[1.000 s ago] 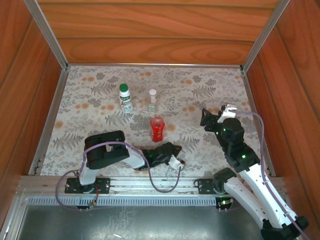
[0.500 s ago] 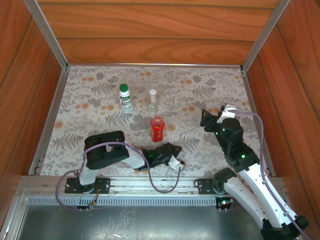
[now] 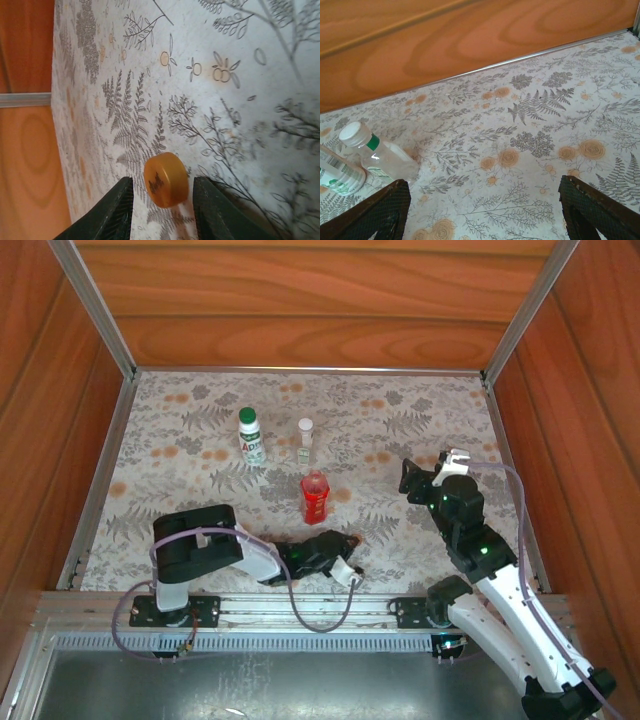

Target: Screw on the bottle caps

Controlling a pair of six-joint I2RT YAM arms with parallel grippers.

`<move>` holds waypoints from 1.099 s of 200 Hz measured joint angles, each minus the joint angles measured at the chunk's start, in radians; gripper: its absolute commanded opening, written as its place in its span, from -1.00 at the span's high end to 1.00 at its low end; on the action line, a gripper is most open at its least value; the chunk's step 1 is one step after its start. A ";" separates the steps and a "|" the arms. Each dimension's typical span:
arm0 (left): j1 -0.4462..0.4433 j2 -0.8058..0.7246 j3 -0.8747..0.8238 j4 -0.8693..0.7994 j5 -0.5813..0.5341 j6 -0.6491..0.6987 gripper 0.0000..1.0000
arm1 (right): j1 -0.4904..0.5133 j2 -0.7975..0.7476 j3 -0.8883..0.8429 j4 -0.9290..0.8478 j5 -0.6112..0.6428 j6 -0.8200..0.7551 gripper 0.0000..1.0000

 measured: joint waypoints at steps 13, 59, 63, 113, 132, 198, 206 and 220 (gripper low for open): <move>-0.005 -0.019 -0.014 -0.008 0.000 -0.014 0.12 | -0.002 0.011 0.000 0.007 -0.002 0.002 -0.63; -0.011 -0.100 -0.057 -0.064 0.016 -0.115 -0.09 | -0.004 0.051 -0.003 0.030 -0.016 0.016 -0.63; -0.011 -0.109 -0.060 -0.070 0.018 -0.128 -0.10 | -0.004 0.053 -0.003 0.032 -0.019 0.016 -0.63; 0.003 -0.275 -0.084 -0.090 0.058 -0.296 -0.24 | -0.004 0.086 -0.003 0.008 -0.094 0.002 -0.66; 0.037 -0.373 -0.108 -0.091 0.115 -0.393 -0.31 | -0.004 0.094 -0.006 -0.016 -0.149 -0.025 -0.73; 0.246 -0.686 -0.209 -0.091 0.266 -0.792 -0.64 | -0.004 0.123 -0.048 -0.029 -0.335 -0.115 -0.94; 0.265 -0.716 -0.225 -0.091 0.277 -0.831 -0.68 | -0.003 0.127 -0.055 -0.029 -0.354 -0.122 -0.94; 0.288 -0.766 -0.253 -0.094 0.278 -0.895 -0.77 | 0.005 0.132 -0.068 -0.028 -0.381 -0.133 -0.95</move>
